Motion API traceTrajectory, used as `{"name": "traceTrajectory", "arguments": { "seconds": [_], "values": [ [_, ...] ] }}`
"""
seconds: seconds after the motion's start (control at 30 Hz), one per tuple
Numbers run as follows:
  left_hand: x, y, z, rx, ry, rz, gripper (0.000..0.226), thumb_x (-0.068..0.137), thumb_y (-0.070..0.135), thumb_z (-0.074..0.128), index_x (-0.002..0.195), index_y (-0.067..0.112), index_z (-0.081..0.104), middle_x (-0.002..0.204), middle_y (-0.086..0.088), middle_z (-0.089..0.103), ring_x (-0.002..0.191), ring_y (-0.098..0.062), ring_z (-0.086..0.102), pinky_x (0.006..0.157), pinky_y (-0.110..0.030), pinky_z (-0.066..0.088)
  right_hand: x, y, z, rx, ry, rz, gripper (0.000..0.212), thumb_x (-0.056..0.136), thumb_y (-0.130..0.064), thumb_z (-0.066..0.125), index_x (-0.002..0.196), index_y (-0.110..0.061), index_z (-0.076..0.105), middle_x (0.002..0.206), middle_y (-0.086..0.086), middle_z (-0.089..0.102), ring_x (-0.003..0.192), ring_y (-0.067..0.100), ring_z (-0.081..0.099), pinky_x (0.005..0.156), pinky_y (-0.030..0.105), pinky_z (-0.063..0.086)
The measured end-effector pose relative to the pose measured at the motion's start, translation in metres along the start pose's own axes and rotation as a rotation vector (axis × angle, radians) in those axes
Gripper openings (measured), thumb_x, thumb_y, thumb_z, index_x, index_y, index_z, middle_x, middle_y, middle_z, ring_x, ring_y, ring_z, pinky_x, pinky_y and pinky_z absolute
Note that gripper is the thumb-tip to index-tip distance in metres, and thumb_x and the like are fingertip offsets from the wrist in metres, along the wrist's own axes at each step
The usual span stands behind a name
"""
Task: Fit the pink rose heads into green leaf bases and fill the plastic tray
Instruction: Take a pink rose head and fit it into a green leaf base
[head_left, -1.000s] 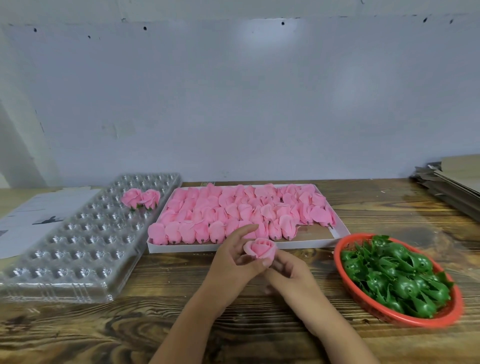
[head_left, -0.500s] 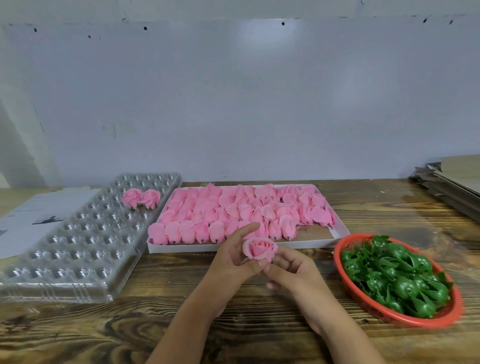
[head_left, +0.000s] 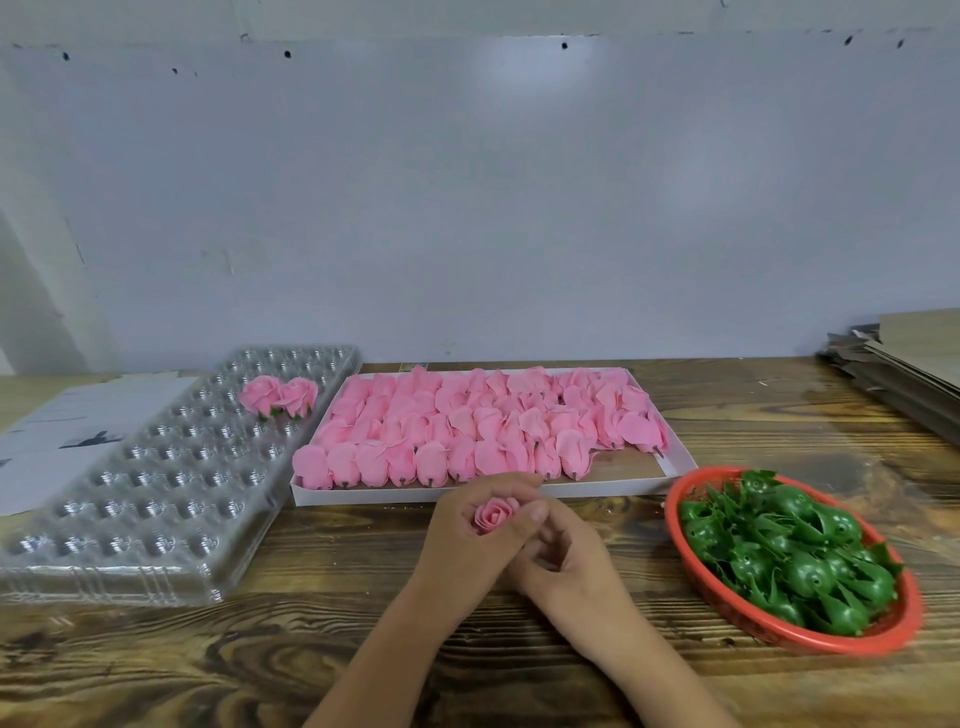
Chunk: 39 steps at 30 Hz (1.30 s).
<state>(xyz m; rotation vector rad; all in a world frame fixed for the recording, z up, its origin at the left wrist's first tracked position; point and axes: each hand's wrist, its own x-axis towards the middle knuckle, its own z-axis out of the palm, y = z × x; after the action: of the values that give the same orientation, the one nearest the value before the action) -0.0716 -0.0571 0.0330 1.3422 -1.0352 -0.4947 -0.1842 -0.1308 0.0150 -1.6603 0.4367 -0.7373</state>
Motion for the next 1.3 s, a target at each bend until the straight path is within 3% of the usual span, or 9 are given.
{"name": "traceTrajectory", "arguments": {
  "seconds": [0.07, 0.23, 0.33, 0.47, 0.7, 0.9, 1.0, 1.13, 1.3],
  "values": [
    [0.0, -0.001, 0.0, 0.032, -0.003, 0.004, 0.012, 0.088, 0.023, 0.078, 0.089, 0.035, 0.079, 0.112, 0.015, 0.075, 0.104, -0.006, 0.07, 0.084, -0.018, 0.055, 0.001, 0.001, 0.0, -0.048, -0.011, -0.018, 0.034, 0.085, 0.001, 0.069, 0.109, -0.023, 0.07, 0.093, 0.01, 0.072, 0.085, 0.029, 0.068, 0.079, 0.046, 0.058],
    [0.0, 0.005, 0.001, 0.028, 0.053, 0.04, 0.018, 0.076, 0.055, 0.07, 0.086, 0.042, 0.078, 0.114, 0.018, 0.073, 0.109, -0.007, 0.068, 0.088, -0.02, 0.055, 0.001, 0.001, -0.002, -0.107, -0.044, -0.054, 0.045, 0.085, -0.001, 0.068, 0.105, -0.041, 0.071, 0.089, 0.002, 0.073, 0.074, 0.022, 0.064, 0.072, 0.035, 0.056],
    [0.002, -0.001, -0.001, 0.067, 0.065, 0.042, 0.002, 0.083, 0.033, 0.08, 0.083, 0.035, 0.08, 0.111, 0.021, 0.073, 0.108, -0.003, 0.067, 0.087, -0.014, 0.052, 0.001, 0.004, -0.001, -0.151, -0.034, -0.034, 0.042, 0.084, -0.004, 0.072, 0.104, -0.041, 0.071, 0.082, 0.005, 0.07, 0.068, 0.01, 0.059, 0.067, 0.027, 0.053],
    [0.001, -0.004, 0.0, 0.16, 0.018, -0.02, 0.02, 0.085, 0.02, 0.079, 0.078, 0.039, 0.079, 0.11, 0.028, 0.07, 0.106, 0.001, 0.065, 0.086, -0.012, 0.051, 0.0, 0.005, -0.002, -0.141, -0.049, -0.015, 0.037, 0.085, -0.002, 0.07, 0.108, -0.031, 0.072, 0.095, -0.001, 0.075, 0.087, 0.017, 0.07, 0.079, 0.03, 0.058],
    [0.001, -0.008, 0.001, 0.323, -0.027, -0.014, 0.017, 0.081, 0.033, 0.082, 0.088, 0.048, 0.076, 0.116, 0.034, 0.064, 0.115, 0.005, 0.058, 0.101, -0.023, 0.048, 0.0, 0.004, -0.003, -0.188, -0.024, -0.012, 0.035, 0.082, 0.006, 0.066, 0.102, -0.021, 0.075, 0.096, -0.006, 0.076, 0.093, 0.01, 0.071, 0.084, 0.036, 0.058],
    [0.0, -0.01, -0.001, 0.49, -0.064, 0.05, 0.038, 0.076, 0.061, 0.071, 0.112, 0.061, 0.057, 0.127, 0.045, 0.046, 0.125, 0.017, 0.042, 0.107, -0.018, 0.036, 0.0, 0.0, -0.004, -0.15, -0.077, -0.075, 0.034, 0.087, -0.004, 0.067, 0.11, -0.029, 0.073, 0.104, -0.012, 0.074, 0.102, 0.006, 0.068, 0.086, 0.021, 0.054],
    [0.001, -0.008, -0.003, 0.392, -0.07, -0.02, 0.057, 0.068, 0.069, 0.072, 0.118, 0.069, 0.044, 0.123, 0.04, 0.05, 0.118, 0.015, 0.048, 0.094, -0.007, 0.044, 0.001, 0.0, -0.005, -0.092, -0.054, -0.054, 0.036, 0.088, -0.001, 0.066, 0.113, -0.025, 0.072, 0.106, -0.008, 0.075, 0.103, 0.01, 0.069, 0.089, 0.026, 0.055],
    [0.001, -0.011, -0.004, 0.237, -0.053, -0.109, 0.075, 0.06, 0.064, 0.082, 0.125, 0.067, 0.045, 0.123, 0.032, 0.056, 0.116, 0.011, 0.055, 0.092, -0.015, 0.052, 0.004, 0.003, -0.006, -0.011, 0.11, 0.007, 0.037, 0.082, 0.006, 0.068, 0.11, -0.017, 0.072, 0.1, -0.002, 0.077, 0.096, 0.015, 0.072, 0.088, 0.038, 0.058],
    [0.003, -0.017, -0.006, 0.207, -0.026, -0.134, 0.074, 0.059, 0.054, 0.086, 0.125, 0.055, 0.053, 0.124, 0.022, 0.064, 0.114, 0.006, 0.061, 0.1, -0.024, 0.053, 0.005, 0.011, -0.006, -0.145, 0.194, 0.041, 0.036, 0.077, -0.003, 0.075, 0.104, -0.027, 0.07, 0.093, -0.013, 0.075, 0.088, 0.004, 0.07, 0.082, 0.024, 0.056]
  ]
}}
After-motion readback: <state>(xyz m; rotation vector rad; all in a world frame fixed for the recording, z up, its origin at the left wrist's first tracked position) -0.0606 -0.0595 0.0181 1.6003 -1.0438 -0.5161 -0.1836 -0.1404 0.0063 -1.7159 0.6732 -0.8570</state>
